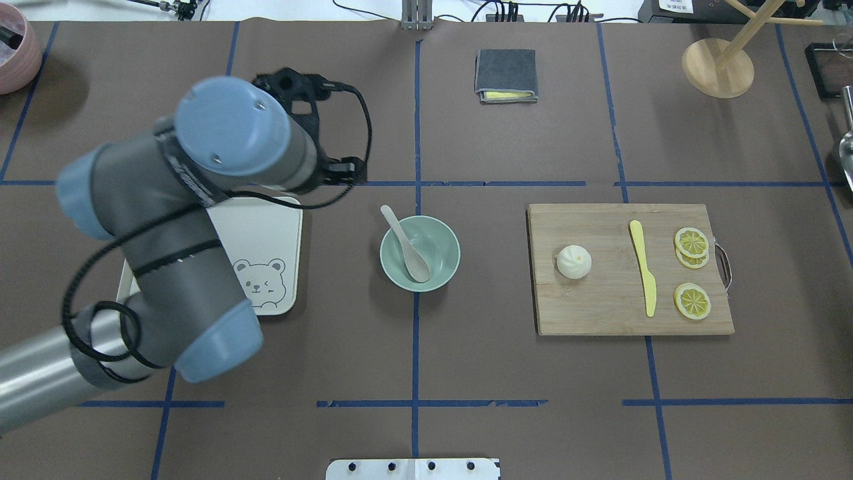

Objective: Put spoon and bun in bowl

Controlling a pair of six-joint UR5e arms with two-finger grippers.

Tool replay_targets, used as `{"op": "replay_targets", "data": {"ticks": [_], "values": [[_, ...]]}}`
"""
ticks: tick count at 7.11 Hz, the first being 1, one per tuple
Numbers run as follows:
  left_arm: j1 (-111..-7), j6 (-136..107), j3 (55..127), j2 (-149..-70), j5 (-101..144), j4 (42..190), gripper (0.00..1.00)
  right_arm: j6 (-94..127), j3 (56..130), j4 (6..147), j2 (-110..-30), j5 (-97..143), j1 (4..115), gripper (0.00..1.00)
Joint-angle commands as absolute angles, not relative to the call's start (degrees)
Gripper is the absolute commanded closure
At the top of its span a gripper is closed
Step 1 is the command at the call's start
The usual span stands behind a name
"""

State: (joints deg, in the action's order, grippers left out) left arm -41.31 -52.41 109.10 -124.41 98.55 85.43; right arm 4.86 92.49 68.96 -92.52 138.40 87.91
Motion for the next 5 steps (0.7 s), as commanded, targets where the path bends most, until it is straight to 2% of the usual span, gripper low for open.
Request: {"op": "replay_targets", "data": {"ticks": [1, 3, 5], "values": [[-56.09, -22.12, 110.04, -117.45, 105.35, 85.52, 0.00, 4.92, 94.30, 70.83, -87.65, 138.78, 83.86, 0.00], [-68.33, -1.49, 106.20, -111.82, 113.69, 85.78, 0.00, 10.41, 101.20, 80.35, -84.22, 138.69, 79.66, 0.00], [-76.24, -0.27, 97.60, -107.08, 120.89, 85.78, 0.00, 14.66, 103.61, 84.64, -77.98, 138.69, 72.98, 0.00]]}}
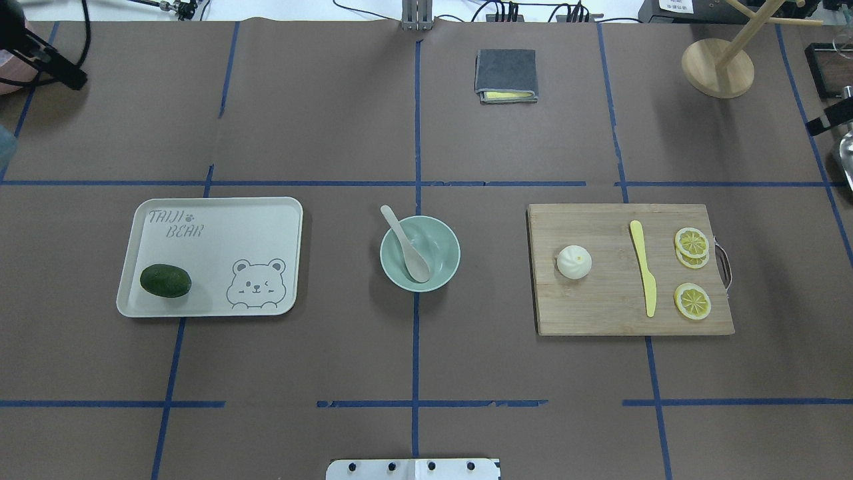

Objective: Put spoon and bun in bowl

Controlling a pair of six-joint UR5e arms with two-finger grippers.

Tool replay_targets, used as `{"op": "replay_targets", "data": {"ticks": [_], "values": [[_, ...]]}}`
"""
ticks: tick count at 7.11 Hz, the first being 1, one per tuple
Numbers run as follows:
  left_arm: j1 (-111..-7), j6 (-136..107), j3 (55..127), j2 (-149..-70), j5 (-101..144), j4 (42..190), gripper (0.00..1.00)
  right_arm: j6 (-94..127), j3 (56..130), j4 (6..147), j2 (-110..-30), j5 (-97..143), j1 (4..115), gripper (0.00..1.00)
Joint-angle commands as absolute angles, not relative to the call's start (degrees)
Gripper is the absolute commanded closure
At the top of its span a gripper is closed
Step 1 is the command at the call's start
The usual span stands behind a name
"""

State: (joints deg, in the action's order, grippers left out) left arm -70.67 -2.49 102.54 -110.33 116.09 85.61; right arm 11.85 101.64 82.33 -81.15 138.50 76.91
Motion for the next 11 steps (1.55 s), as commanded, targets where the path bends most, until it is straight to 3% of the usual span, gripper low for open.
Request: {"op": "replay_targets", "data": {"ticks": [1, 5, 11], "values": [[-80.38, -0.09, 96.51, -104.09, 125.37, 85.87, 0.00, 19.72, 105.97, 84.64, -77.26, 138.43, 70.69, 0.00], [-87.88, 4.18, 95.53, -92.48, 135.06, 86.22, 0.00, 34.59, 112.22, 84.55, -77.96, 128.80, 57.52, 0.00], [-88.24, 9.49, 95.97, -92.72, 136.93, 86.04, 0.00, 53.32, 112.24, 83.85, -75.08, 108.13, 36.69, 0.00]]}}
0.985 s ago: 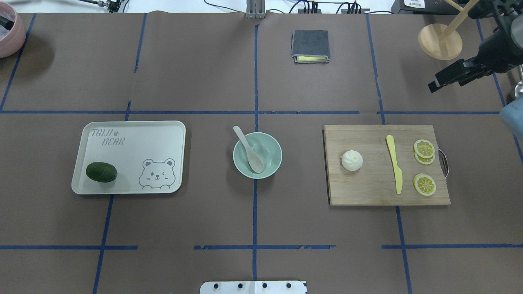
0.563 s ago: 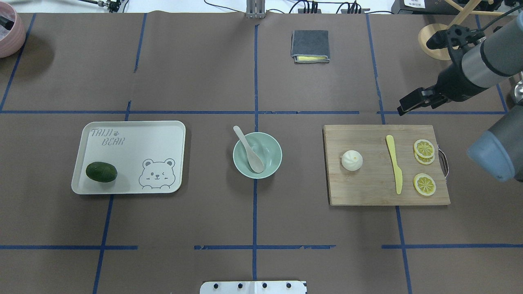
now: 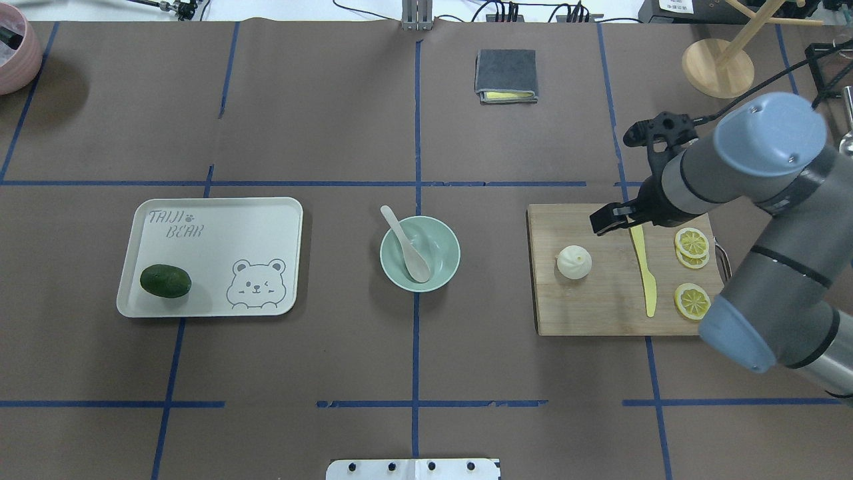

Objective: Put spoon and bun in bowl

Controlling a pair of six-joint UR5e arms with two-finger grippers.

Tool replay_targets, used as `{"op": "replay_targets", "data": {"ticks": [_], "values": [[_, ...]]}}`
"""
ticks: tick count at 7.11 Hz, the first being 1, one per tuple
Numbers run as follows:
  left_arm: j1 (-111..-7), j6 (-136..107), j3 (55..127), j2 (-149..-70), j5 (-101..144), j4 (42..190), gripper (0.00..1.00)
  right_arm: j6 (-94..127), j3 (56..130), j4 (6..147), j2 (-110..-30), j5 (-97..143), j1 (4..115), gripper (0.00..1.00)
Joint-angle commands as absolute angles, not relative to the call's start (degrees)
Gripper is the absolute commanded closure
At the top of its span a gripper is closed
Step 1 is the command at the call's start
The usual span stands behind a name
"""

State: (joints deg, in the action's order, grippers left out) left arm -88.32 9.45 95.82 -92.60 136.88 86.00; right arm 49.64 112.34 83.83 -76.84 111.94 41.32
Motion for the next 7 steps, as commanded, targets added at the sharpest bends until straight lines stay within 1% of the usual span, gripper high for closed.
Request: {"op": "replay_targets", "data": {"ticks": [1, 2, 3, 4, 6, 7], "values": [[-88.24, 9.49, 96.06, -92.72, 137.28, 86.04, 0.00, 54.31, 110.93, 83.93, -73.93, 104.28, 33.26, 0.04], [-88.24, 9.49, 96.15, -92.72, 137.29, 86.13, 0.00, 54.23, 109.53, 83.94, -73.31, 103.54, 32.44, 0.05], [-88.24, 9.49, 96.15, -92.72, 137.37, 86.13, 0.00, 54.14, 108.38, 83.94, -73.39, 103.54, 32.43, 0.11], [-88.24, 9.58, 96.15, -92.72, 137.37, 86.22, 0.00, 53.97, 108.11, 83.94, -73.48, 103.54, 32.43, 0.19], [-88.33, 9.58, 96.24, -92.81, 137.37, 86.22, 0.00, 53.44, 107.14, 84.11, -73.74, 103.45, 32.43, 0.41], [-88.24, 9.58, 96.24, -92.81, 137.29, 86.22, 0.00, 53.44, 106.70, 84.02, -73.48, 103.36, 32.34, 0.41]]}}
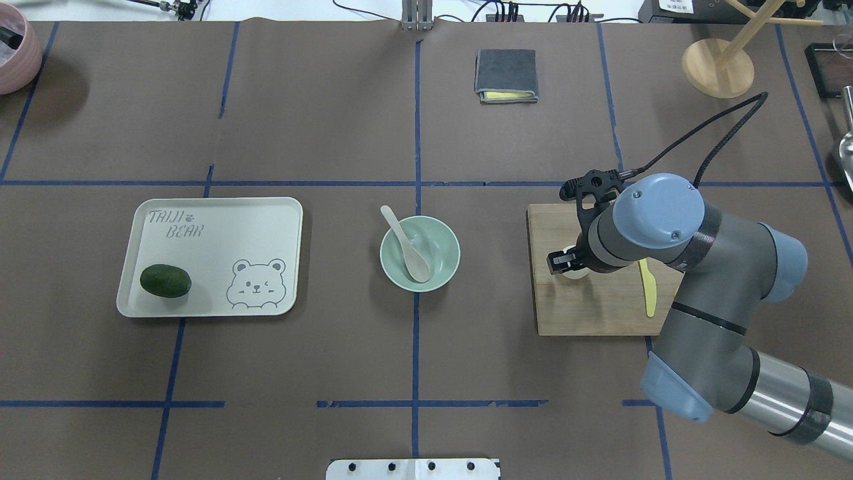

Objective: Put spoon and bun in bowl

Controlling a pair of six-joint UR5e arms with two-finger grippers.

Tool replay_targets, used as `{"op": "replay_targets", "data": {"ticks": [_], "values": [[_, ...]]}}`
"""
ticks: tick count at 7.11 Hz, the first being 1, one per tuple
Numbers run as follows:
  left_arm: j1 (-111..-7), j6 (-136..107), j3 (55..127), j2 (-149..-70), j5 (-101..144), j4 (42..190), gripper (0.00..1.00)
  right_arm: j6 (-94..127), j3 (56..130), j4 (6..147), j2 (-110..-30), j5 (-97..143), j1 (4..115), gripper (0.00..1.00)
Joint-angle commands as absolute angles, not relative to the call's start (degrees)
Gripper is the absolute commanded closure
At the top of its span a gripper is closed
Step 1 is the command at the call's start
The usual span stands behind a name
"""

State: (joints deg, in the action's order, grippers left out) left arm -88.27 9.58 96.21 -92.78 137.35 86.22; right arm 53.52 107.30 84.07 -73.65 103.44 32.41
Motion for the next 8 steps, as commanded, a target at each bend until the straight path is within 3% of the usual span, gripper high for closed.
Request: {"op": "replay_targets", "data": {"ticks": [1, 3, 6, 8], "values": [[-88.24, 9.58, 96.24, -92.81, 137.29, 86.22, 0.00, 53.44, 106.70, 84.02, -73.39, 103.36, 32.34, 0.46], [-88.24, 9.58, 96.24, -92.90, 137.29, 86.22, 0.00, 53.44, 106.79, 84.02, -73.48, 103.27, 32.43, 1.00], [-88.24, 9.58, 96.15, -92.90, 137.29, 86.31, 0.00, 54.75, 107.23, 88.91, -67.71, 102.13, 32.61, 1.00], [-88.24, 9.49, 96.15, -93.51, 136.85, 86.22, 0.00, 62.28, 106.70, 98.57, -57.36, 101.51, 31.65, 1.00]]}}
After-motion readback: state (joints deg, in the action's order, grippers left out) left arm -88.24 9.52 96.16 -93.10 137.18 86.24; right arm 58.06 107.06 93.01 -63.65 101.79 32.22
